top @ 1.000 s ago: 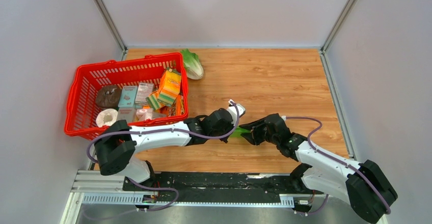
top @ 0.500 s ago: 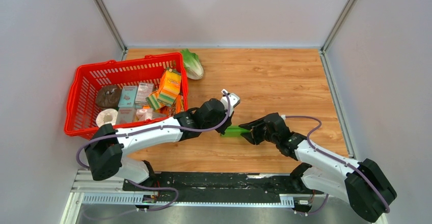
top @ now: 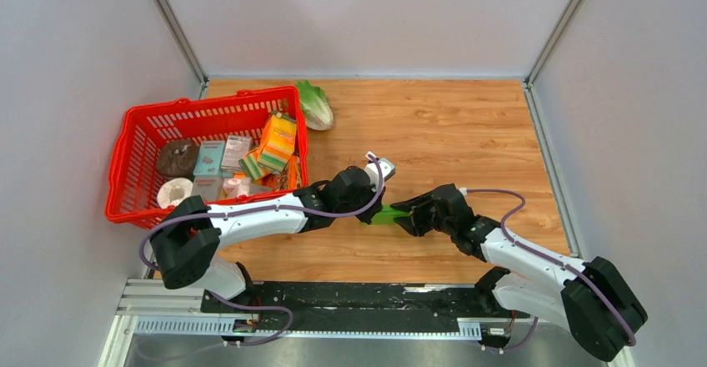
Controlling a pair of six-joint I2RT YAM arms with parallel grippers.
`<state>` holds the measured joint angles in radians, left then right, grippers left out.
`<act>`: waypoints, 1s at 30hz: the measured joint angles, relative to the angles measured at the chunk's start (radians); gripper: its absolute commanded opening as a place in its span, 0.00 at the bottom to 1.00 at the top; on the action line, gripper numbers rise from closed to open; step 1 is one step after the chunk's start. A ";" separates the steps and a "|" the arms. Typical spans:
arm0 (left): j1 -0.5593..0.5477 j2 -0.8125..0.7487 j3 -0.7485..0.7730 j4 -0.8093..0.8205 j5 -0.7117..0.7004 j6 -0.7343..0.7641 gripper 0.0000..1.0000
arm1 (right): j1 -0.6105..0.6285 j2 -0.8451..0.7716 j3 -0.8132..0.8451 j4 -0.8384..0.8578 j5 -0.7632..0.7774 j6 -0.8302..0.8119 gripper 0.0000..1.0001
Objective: Fold the paper box
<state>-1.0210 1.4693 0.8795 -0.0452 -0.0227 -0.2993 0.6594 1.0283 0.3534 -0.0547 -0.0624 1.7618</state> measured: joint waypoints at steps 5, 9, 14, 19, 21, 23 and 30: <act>0.000 0.019 -0.022 0.067 -0.002 -0.012 0.09 | -0.006 0.000 0.000 -0.008 -0.003 -0.029 0.54; 0.000 0.022 -0.045 0.117 -0.005 -0.018 0.09 | -0.030 -0.026 -0.002 -0.029 -0.014 -0.119 0.72; 0.000 0.022 -0.069 0.164 -0.010 -0.028 0.09 | -0.096 -0.150 -0.001 -0.068 -0.033 -0.370 0.96; 0.001 0.022 -0.083 0.193 -0.011 -0.036 0.09 | -0.226 -0.203 0.000 -0.078 -0.157 -0.641 0.86; 0.001 0.022 -0.086 0.198 -0.012 -0.036 0.08 | -0.286 -0.172 0.002 -0.074 -0.240 -0.727 0.70; 0.001 0.022 -0.086 0.200 -0.011 -0.037 0.08 | -0.323 -0.126 0.010 -0.074 -0.308 -0.808 0.61; 0.001 0.019 -0.091 0.204 -0.011 -0.043 0.08 | -0.366 -0.033 0.024 -0.033 -0.510 -0.974 0.58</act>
<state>-1.0203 1.4887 0.7887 0.1589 -0.0341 -0.3424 0.2932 0.9955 0.3775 -0.0875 -0.5720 0.7879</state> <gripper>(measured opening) 0.086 0.589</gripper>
